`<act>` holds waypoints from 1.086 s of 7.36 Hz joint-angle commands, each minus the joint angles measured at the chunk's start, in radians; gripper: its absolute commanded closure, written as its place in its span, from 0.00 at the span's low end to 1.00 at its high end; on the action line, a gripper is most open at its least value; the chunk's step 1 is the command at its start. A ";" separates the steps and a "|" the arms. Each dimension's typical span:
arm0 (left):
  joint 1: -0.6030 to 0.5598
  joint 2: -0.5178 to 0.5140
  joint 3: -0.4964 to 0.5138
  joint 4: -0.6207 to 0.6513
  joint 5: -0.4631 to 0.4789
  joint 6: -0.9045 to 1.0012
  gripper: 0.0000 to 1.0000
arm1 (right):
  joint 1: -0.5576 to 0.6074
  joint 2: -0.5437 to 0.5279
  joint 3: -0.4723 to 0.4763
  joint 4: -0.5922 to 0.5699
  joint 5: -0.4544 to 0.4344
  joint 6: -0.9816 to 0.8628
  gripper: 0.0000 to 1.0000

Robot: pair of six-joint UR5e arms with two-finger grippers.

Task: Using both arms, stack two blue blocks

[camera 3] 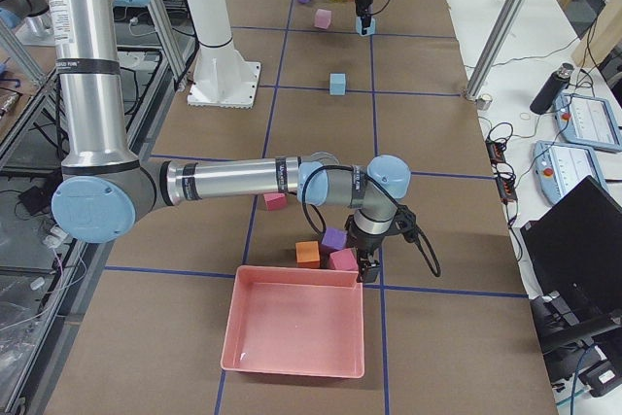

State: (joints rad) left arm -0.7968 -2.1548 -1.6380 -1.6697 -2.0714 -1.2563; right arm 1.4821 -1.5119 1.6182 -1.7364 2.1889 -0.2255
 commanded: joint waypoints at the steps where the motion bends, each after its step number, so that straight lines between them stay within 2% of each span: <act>1: 0.086 -0.106 -0.002 0.042 0.071 0.000 1.00 | 0.004 -0.014 -0.001 -0.015 0.000 0.002 0.00; 4: 0.203 -0.187 0.033 0.044 0.183 0.003 1.00 | 0.044 -0.043 0.002 -0.015 0.002 0.002 0.00; 6: 0.246 -0.275 0.095 0.074 0.224 0.061 1.00 | 0.044 -0.054 0.000 -0.015 0.003 0.002 0.00; 8: 0.255 -0.299 0.127 0.074 0.231 0.061 1.00 | 0.044 -0.062 -0.001 -0.015 0.003 0.003 0.00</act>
State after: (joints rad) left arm -0.5497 -2.4378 -1.5321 -1.5979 -1.8482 -1.1984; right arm 1.5260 -1.5675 1.6176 -1.7518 2.1920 -0.2236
